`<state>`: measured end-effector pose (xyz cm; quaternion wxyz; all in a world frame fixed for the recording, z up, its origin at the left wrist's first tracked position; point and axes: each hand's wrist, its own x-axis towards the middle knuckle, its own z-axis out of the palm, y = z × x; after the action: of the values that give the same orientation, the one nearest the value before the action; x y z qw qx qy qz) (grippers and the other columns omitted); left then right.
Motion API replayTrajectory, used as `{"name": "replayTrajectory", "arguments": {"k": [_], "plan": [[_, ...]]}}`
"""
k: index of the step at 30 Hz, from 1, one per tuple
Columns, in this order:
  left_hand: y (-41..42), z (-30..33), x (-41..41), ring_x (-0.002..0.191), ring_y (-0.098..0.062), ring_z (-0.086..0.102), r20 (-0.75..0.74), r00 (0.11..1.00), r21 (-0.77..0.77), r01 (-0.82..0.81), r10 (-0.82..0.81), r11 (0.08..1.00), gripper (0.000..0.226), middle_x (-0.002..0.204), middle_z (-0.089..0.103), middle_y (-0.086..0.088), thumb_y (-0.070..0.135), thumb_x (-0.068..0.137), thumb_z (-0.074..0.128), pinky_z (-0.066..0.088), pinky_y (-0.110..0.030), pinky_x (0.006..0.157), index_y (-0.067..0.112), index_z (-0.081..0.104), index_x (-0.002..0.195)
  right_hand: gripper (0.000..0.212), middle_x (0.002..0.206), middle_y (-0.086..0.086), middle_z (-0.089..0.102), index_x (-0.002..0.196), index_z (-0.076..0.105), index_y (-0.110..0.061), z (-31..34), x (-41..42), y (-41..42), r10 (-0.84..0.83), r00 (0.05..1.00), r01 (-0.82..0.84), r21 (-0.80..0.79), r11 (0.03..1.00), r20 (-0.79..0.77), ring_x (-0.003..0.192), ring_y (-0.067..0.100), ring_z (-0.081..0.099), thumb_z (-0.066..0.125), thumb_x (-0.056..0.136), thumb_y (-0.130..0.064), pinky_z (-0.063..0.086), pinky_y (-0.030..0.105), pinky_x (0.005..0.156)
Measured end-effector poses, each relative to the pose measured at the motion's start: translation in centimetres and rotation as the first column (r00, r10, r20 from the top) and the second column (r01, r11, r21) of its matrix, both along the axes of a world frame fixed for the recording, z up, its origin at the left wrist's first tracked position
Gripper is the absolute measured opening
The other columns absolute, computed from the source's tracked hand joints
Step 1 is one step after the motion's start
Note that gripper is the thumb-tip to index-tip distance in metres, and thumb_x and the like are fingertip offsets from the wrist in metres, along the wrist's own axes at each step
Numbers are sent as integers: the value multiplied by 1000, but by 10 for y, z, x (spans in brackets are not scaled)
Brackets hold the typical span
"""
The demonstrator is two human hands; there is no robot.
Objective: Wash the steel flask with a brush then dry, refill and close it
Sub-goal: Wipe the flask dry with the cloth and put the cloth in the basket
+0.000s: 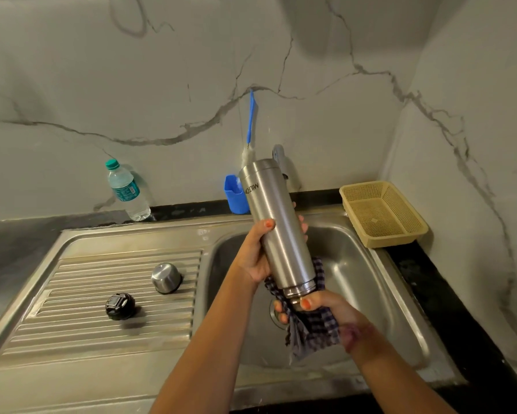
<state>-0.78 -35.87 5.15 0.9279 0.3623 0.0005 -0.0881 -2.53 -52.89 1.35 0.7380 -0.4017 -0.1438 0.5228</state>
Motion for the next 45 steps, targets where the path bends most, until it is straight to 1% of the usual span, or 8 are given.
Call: {"name": "replayTrajectory", "arguments": {"k": [4,11,18,25,32,35,38,45], "plan": [[2,-5,1,114,-30,61,14,1000,50,-8,7,999,114,117,64,-16,44,57,95,45,-50,108,8,38,149,48,100,22,63,115,61,2,3,-5,-1,-98,985,107,-59,993,142,89,31,60,70,69,-8,50,42,83],[-9,3,3,105,-23,69,-35,961,439,-231,274,868,117,123,65,-11,52,38,95,58,-36,80,17,44,138,35,96,26,68,100,66,5,17,6,-12,-202,827,407,-312,858,524,85,33,68,76,67,1,55,47,86],[-25,-13,1,95,-23,69,-74,968,179,-223,239,958,111,110,71,-9,60,41,92,57,-41,83,11,54,133,45,97,23,64,111,66,2,16,4,-29,-116,993,117,-47,992,15,81,29,65,69,70,-13,56,36,70],[-18,-26,-9,110,-27,64,-9,977,231,-206,214,951,98,130,61,-16,60,66,82,55,-43,92,8,48,141,41,95,22,63,111,64,3,19,6,-42,-21,998,24,-47,999,62,80,26,64,64,72,-10,56,34,73],[17,-36,-41,125,-17,55,283,779,715,-560,560,418,77,137,51,-4,23,88,72,47,-28,106,20,29,150,60,108,27,62,123,55,4,11,28,-55,46,977,4,-233,972,209,88,28,64,73,70,-17,55,36,78],[40,-41,-53,131,0,37,530,745,817,-577,405,-9,87,141,37,7,16,82,80,32,-12,109,24,27,151,61,111,29,62,123,55,6,8,33,-54,77,978,-24,-260,965,195,89,29,65,74,70,-17,55,35,76],[53,-46,-55,139,-4,21,632,764,746,-556,128,-366,101,153,28,-3,17,74,87,21,-28,117,18,25,155,65,111,30,60,123,54,9,10,37,-50,128,973,-66,-300,952,191,88,30,64,74,68,-17,55,34,72],[71,-35,-36,152,-19,7,606,745,525,-639,-280,-563,112,160,29,-5,23,64,91,0,-59,119,17,24,154,64,106,26,61,125,49,11,18,33,-27,249,950,-177,-333,926,188,85,28,62,71,71,-14,56,34,73]]}}
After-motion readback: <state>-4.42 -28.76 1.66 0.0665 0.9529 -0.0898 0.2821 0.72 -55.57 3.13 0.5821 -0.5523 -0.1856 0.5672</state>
